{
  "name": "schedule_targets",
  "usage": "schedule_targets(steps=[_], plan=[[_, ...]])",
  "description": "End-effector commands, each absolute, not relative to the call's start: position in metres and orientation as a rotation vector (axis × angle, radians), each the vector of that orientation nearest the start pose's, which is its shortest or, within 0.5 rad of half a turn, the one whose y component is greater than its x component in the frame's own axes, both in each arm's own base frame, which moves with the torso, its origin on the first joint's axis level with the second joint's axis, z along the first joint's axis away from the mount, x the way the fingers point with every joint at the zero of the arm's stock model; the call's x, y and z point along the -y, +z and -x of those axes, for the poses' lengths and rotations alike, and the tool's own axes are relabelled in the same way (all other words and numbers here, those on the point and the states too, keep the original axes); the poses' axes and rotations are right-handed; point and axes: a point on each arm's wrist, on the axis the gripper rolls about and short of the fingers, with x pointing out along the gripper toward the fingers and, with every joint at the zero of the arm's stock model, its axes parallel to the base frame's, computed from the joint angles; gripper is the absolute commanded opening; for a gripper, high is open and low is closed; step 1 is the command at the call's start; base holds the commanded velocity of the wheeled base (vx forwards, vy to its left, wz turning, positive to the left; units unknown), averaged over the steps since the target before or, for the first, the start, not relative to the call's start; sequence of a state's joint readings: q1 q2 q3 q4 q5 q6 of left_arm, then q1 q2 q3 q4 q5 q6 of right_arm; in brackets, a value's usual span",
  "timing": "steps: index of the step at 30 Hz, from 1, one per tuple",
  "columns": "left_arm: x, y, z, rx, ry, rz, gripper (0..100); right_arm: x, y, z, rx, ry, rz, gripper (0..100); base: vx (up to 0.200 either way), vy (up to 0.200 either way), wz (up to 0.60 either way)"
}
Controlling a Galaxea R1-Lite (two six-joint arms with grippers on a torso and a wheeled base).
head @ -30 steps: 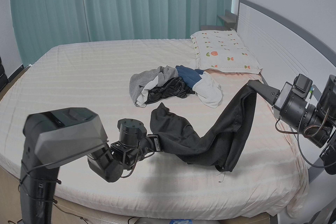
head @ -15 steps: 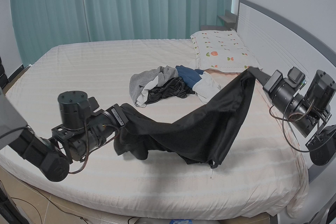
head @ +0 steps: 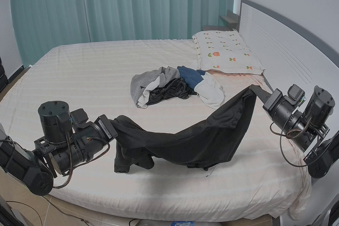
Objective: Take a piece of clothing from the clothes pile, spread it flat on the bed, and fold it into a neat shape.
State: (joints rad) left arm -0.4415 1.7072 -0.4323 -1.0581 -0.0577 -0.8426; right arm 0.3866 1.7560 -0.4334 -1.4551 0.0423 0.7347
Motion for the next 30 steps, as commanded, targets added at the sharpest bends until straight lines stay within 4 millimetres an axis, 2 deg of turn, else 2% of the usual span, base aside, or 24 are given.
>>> schedule_targets(steps=[1,12,23,30], plan=[[0.112,0.128,-0.235,-0.418,-0.369,0.776,0,-0.104,0.148,-0.253,-0.065,0.437,-0.741,0,0.000,0.000,0.00],[0.113,0.123,-0.233,-0.395,-0.336,0.679,0,-0.103,0.147,-0.244,-0.072,0.417,-0.729,0,0.000,0.000,0.00],[0.112,0.117,-0.227,-0.433,-0.327,0.733,0,-0.107,0.146,-0.241,-0.087,0.430,-0.727,0,0.000,0.000,0.00],[0.112,0.111,-0.228,-0.453,-0.317,0.731,0,-0.108,0.145,-0.241,-0.092,0.431,-0.725,0,-0.171,0.000,0.00]])
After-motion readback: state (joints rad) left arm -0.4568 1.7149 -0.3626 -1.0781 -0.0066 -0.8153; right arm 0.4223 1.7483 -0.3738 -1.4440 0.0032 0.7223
